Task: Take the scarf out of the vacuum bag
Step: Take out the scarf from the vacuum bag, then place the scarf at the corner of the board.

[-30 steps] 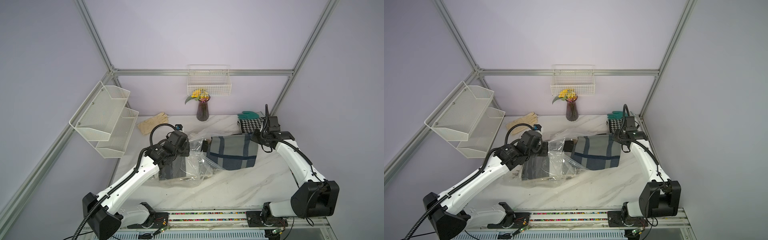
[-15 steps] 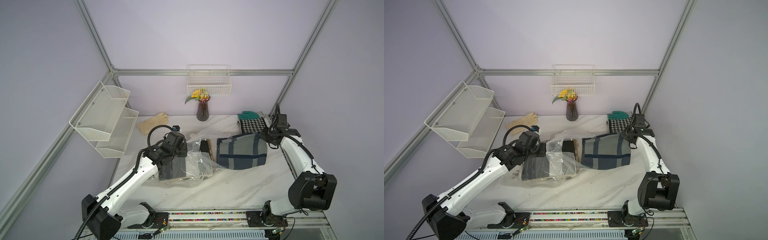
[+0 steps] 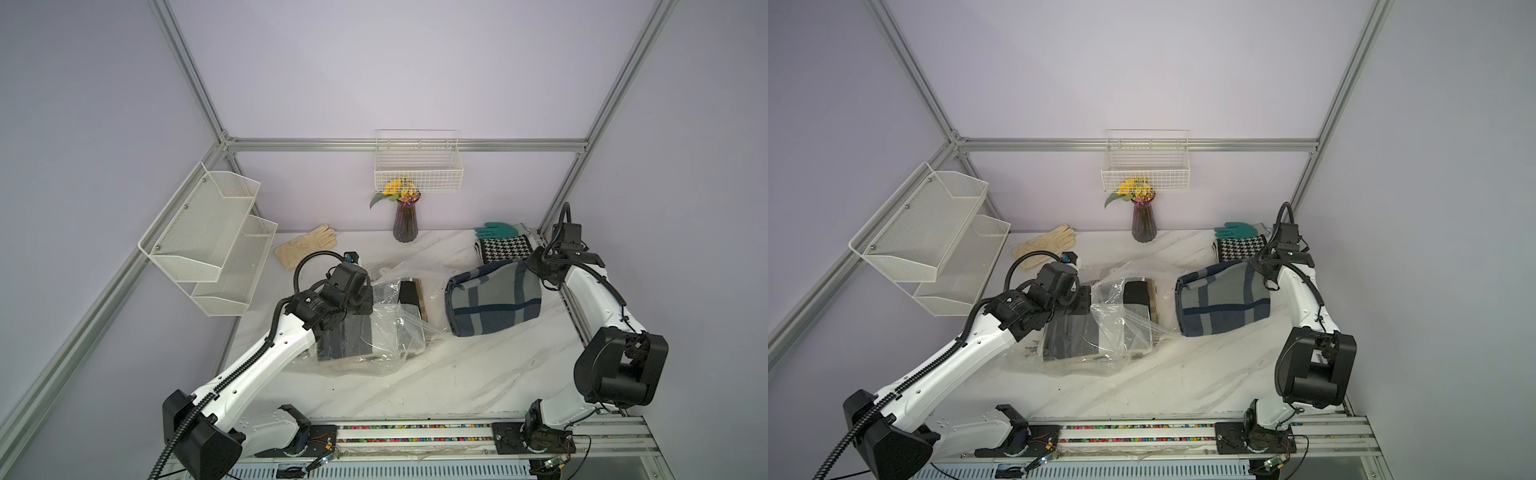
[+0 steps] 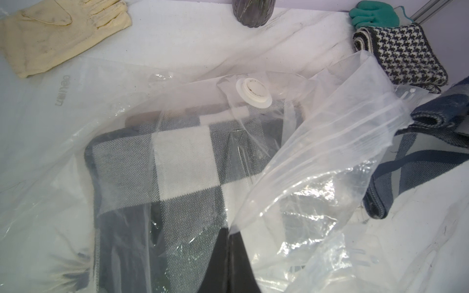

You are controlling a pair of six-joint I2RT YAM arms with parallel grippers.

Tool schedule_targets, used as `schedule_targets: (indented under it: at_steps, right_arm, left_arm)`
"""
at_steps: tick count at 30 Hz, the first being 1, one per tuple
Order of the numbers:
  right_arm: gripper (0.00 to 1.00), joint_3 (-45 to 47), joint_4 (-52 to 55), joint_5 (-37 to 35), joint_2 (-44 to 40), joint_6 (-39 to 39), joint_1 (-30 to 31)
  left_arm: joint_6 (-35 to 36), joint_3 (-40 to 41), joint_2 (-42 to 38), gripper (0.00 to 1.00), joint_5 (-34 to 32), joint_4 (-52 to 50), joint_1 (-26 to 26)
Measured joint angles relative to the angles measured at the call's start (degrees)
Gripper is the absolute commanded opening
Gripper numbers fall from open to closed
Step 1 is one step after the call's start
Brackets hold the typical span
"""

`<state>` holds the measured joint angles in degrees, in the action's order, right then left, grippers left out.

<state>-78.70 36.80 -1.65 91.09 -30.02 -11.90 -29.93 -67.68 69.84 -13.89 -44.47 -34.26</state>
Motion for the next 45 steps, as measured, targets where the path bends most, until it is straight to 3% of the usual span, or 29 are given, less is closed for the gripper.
schedule_targets:
  at_steps: [16, 36, 45]
  right_arm:
    - [0.0, 1.16, -17.57, 3.93, 1.7, -8.57, -0.66]
    - [0.0, 9.33, -40.41, 21.73, 2.84, -17.68, 1.09]
    - [0.0, 8.59, -44.7, 19.96, 4.83, -26.1, 1.09]
  left_arm:
    - [0.55, 0.0, -2.54, 0.0, -0.7, -1.68, 0.5]
    - [0.52, 0.11, -2.51, 0.0, -0.92, -1.75, 0.5]
    - [0.46, 1.42, -3.02, 0.0, -1.25, -1.46, 0.52]
